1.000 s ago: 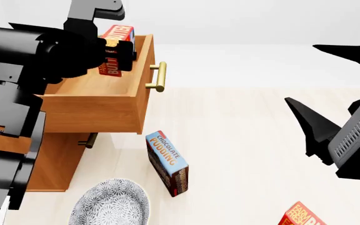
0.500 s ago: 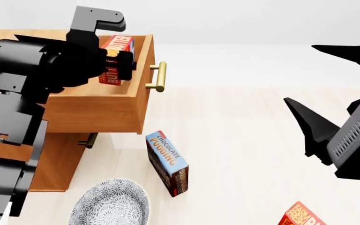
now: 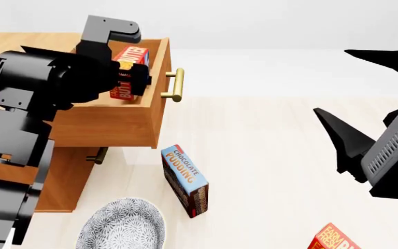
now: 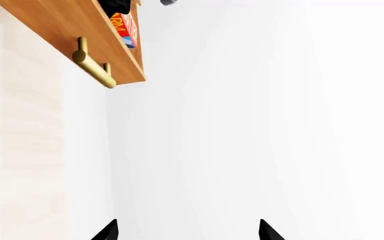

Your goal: Put the butter at the front in the top drawer of the cabinet and close it.

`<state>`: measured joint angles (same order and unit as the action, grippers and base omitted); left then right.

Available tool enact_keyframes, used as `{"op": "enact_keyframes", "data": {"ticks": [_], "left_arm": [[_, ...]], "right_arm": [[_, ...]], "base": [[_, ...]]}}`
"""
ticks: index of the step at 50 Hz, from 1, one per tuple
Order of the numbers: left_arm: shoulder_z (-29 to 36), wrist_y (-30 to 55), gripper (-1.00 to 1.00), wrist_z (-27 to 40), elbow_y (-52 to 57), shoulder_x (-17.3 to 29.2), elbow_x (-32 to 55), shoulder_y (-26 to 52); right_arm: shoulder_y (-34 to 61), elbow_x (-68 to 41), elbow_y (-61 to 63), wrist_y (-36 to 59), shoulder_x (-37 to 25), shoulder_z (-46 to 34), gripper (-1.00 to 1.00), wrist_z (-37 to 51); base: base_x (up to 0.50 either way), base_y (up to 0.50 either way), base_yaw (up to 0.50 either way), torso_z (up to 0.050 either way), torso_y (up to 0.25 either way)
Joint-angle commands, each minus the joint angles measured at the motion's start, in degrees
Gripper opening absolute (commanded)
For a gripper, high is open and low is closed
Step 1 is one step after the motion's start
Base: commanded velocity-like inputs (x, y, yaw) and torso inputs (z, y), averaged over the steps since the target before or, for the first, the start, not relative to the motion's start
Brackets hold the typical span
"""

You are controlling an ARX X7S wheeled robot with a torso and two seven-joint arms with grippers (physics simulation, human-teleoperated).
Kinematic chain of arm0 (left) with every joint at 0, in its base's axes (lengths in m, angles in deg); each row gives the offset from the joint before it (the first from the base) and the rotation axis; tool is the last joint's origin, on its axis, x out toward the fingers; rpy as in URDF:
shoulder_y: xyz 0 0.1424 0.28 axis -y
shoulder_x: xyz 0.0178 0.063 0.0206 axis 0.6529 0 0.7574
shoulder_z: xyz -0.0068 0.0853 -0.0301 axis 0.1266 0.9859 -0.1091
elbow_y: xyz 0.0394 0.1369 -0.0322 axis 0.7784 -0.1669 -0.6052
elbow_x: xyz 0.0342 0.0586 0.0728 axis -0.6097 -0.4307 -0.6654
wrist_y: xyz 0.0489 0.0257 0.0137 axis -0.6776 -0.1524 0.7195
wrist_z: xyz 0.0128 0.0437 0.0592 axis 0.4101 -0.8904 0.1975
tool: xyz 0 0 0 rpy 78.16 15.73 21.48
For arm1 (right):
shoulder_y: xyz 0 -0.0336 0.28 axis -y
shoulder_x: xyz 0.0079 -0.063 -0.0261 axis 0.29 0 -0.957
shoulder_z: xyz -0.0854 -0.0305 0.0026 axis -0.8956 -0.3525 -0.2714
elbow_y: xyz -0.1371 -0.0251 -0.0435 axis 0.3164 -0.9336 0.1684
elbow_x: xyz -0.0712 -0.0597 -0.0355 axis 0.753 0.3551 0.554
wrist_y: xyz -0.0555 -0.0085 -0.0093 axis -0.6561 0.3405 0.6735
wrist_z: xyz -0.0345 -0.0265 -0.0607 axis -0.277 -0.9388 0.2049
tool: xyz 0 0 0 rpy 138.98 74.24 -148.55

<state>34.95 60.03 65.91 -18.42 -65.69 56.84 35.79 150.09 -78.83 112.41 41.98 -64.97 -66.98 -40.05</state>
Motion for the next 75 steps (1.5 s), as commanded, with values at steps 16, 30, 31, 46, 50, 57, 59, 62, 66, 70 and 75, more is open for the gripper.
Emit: {"op": "enact_keyframes", "data": {"ticks": [16, 30, 31, 46, 50, 57, 59, 62, 66, 70, 75], "left_arm": [[-0.5, 0.1, 1.0, 0.4, 2.0, 0.1, -0.5, 0.2], [-0.4, 0.1, 1.0, 0.2, 2.1, 0.1, -0.2, 0.4], [-0.4, 0.0, 1.0, 0.2, 2.2, 0.1, -0.2, 0.4], [-1.8, -1.6, 1.0, -1.2, 1.4, -0.2, 0.2, 6.4], [-2.5, -1.2, 1.0, -1.5, 2.9, 0.0, 0.9, 7.9], [-3.6, -1.4, 1.0, -1.6, 5.7, 0.2, 1.9, 9.2], [-4.3, -0.1, 1.0, -0.9, 9.4, 0.6, 3.2, 8.5], [-5.2, 2.0, 1.0, 0.1, 14.1, 0.7, 5.1, 7.4], [-6.0, 4.1, 1.0, 1.2, 19.0, 0.3, 7.3, 5.7], [-6.5, 5.9, 1.0, 2.2, 22.8, -0.6, 9.2, 4.3], [-6.6, 8.0, 1.0, 3.8, 27.0, -1.8, 11.2, 2.4]], "right_arm": [[-0.7, -0.2, 0.1, -0.4, -0.5, 0.3, 1.0, 0.4], [-1.0, -0.5, 0.2, -1.0, -1.2, 0.5, 1.0, 0.5], [-1.1, -0.5, 0.2, -1.0, -1.3, 0.5, 1.0, 0.6], [-1.2, -0.1, 0.0, -0.4, -0.1, 0.7, 1.0, 0.4], [-1.4, -0.1, 0.0, -0.3, 0.4, 0.7, 1.0, 0.7], [-1.5, -0.2, 0.0, -0.3, 0.7, 0.8, 1.0, 0.9], [-1.5, -0.3, 0.0, -0.1, 0.8, 0.9, 1.0, 1.1], [-1.5, -0.5, 0.0, 0.1, 0.9, 1.0, 1.0, 1.5], [-1.3, -1.2, 0.1, 1.6, 1.1, 1.4, 1.0, 2.4], [-1.4, -2.5, 0.2, 3.4, 0.7, 1.7, 1.0, 4.3], [-1.7, -4.3, 0.5, 5.4, -0.1, 1.8, 1.0, 7.0]], "base": [[0.0, 0.0, 0.0, 0.0, 0.001], [0.0, 0.0, 0.0, 0.0, 0.0], [0.0, 0.0, 0.0, 0.0, 0.0], [0.0, 0.0, 0.0, 0.001, 0.0], [0.0, 0.0, 0.0, 0.0, 0.0], [0.0, 0.0, 0.0, 0.0, 0.0], [0.0, 0.0, 0.0, 0.0, 0.0], [0.0, 0.0, 0.0, 0.0, 0.0], [0.0, 0.0, 0.0, 0.0, 0.0], [0.0, 0.0, 0.0, 0.0, 0.0], [0.0, 0.0, 0.0, 0.0, 0.0]]}}
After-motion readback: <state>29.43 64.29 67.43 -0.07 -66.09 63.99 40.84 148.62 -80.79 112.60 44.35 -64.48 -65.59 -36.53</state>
